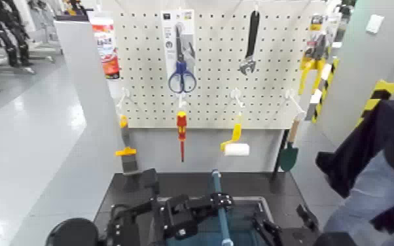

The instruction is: Grasp the handle of the crate.

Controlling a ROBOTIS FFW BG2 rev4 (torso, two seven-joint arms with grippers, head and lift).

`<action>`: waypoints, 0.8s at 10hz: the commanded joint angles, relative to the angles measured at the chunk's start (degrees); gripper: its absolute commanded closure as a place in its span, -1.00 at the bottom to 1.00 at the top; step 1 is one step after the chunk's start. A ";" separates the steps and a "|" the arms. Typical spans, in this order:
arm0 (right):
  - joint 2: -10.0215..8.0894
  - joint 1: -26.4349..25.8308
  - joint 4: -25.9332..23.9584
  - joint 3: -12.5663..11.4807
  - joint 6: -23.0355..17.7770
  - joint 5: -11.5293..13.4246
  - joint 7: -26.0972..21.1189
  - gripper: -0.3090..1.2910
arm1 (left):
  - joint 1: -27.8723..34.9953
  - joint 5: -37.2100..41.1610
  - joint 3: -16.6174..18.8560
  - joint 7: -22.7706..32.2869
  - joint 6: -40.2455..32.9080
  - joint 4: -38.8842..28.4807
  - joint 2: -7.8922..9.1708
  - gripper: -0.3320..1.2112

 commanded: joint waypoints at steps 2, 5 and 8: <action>0.06 0.09 0.00 0.07 0.17 -0.27 -0.18 -0.44 | 4.50 1.74 3.66 2.17 0.38 -4.94 0.41 0.93; 0.15 0.09 -0.18 0.07 0.61 -0.09 -0.27 -0.44 | 6.52 2.18 5.51 3.23 0.47 -6.35 0.32 0.93; 0.15 0.18 -0.18 0.15 0.26 0.35 -1.15 -0.44 | 6.87 2.18 5.95 3.40 0.65 -6.35 0.41 0.93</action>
